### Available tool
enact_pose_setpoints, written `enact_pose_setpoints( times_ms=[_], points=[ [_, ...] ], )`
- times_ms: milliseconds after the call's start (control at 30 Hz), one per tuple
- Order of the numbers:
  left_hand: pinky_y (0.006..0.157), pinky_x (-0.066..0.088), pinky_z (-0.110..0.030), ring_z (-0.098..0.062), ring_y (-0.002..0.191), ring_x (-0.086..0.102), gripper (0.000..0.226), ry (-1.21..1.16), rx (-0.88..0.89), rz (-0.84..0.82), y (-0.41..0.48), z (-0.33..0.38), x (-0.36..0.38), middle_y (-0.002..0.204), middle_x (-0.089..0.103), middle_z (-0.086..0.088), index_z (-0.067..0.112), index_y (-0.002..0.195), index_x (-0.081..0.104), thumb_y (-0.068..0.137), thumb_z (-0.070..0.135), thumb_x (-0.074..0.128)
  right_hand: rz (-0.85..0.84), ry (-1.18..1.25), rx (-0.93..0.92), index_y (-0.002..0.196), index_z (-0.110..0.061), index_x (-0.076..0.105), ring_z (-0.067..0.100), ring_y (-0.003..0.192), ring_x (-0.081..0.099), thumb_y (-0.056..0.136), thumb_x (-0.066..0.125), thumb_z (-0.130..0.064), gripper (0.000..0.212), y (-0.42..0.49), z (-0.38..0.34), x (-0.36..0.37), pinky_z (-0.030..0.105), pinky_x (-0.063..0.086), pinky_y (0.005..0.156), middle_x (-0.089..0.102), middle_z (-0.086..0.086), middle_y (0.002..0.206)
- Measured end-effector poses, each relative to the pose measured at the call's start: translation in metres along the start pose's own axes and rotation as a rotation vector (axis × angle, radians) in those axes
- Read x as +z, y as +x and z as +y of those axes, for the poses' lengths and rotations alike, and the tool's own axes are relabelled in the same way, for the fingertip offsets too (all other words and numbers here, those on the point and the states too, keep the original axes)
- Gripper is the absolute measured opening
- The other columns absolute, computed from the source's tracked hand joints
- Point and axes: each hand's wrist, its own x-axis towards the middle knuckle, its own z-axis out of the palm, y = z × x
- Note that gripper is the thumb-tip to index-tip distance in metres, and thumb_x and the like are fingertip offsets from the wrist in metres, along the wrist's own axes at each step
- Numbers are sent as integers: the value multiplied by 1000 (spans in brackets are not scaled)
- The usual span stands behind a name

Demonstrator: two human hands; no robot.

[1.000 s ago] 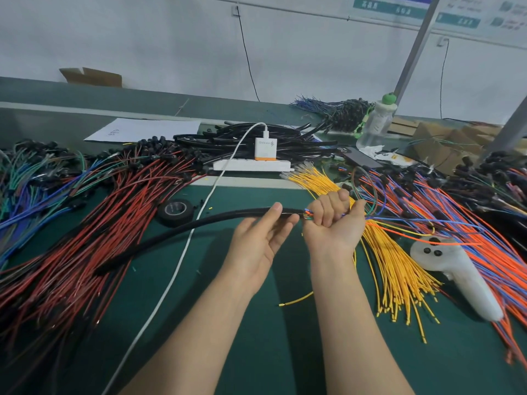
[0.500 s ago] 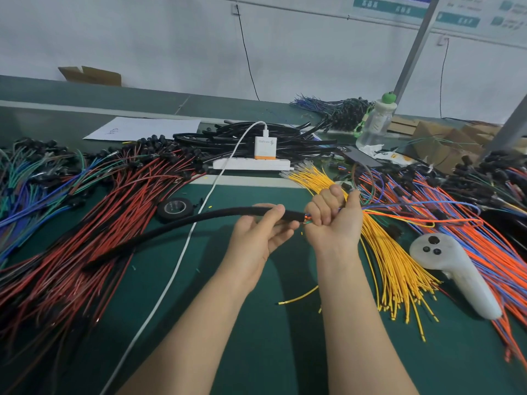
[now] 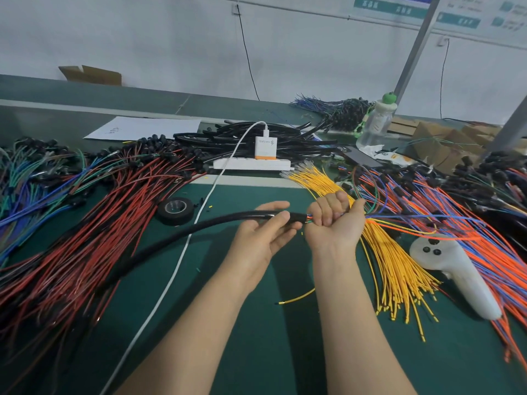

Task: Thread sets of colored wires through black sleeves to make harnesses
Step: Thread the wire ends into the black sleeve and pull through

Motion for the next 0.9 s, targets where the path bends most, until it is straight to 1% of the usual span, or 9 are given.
enact_pose_setpoints(
  times_ms=[133,233,367,500,600,667,733,800,900],
  points=[
    [68,55,-16,-11,72,69,10,-141,-59,-31,-1,1,1,77,69,-7,5,94,61,93,2,52,-2,28,-18,61,-13,43,8,29,16,103,26,-46,56,-1,3,1,19,12,31,22,-6,39],
    [67,55,-15,-10,72,69,7,-159,-61,-19,-1,-1,2,76,68,-6,3,94,61,92,2,53,-6,-12,-30,61,-13,43,8,29,16,103,26,-46,56,-2,4,1,19,13,30,22,-6,39],
    [65,54,-14,-10,70,69,7,-151,-82,-17,-1,0,1,76,69,-5,2,92,61,91,3,54,-14,2,-18,63,-13,42,8,28,16,103,24,-46,55,-2,4,1,19,11,31,22,-6,39],
    [61,55,-14,-9,68,69,8,-134,-166,-9,-1,4,0,73,69,-5,2,88,63,91,3,56,-71,-57,27,61,-13,43,7,27,17,103,23,-48,58,-1,-1,2,19,10,31,22,-6,38],
    [58,54,-13,-8,65,69,10,-188,-268,-4,-1,6,-1,72,68,-6,2,84,64,90,4,56,-134,-109,43,56,-13,47,5,27,18,102,24,-50,64,-1,-3,3,18,11,30,23,-7,38],
    [57,54,-13,-9,65,68,10,-236,-330,-8,-1,7,-2,73,68,-6,2,82,64,89,4,57,-163,-154,27,57,-13,47,5,28,18,102,23,-50,63,-1,-3,4,18,12,29,23,-7,38],
    [56,54,-13,-10,65,68,8,-277,-366,-10,-2,7,-2,74,68,-8,2,83,64,88,5,58,-186,-173,1,62,-13,44,5,28,17,102,21,-51,60,-2,-2,4,18,13,29,22,-7,38],
    [55,54,-13,-11,65,68,7,-322,-386,-15,-2,7,-1,75,68,-9,1,85,63,88,5,58,-196,-163,-21,62,-12,45,5,29,17,102,21,-51,60,-2,0,4,18,12,30,22,-7,38],
    [55,54,-14,-12,68,70,8,-374,-366,-23,-3,6,1,77,68,-10,0,88,64,88,4,58,-185,-163,-59,61,-12,45,6,29,16,102,22,-52,62,-2,1,5,17,13,30,22,-6,39]
  ],
)
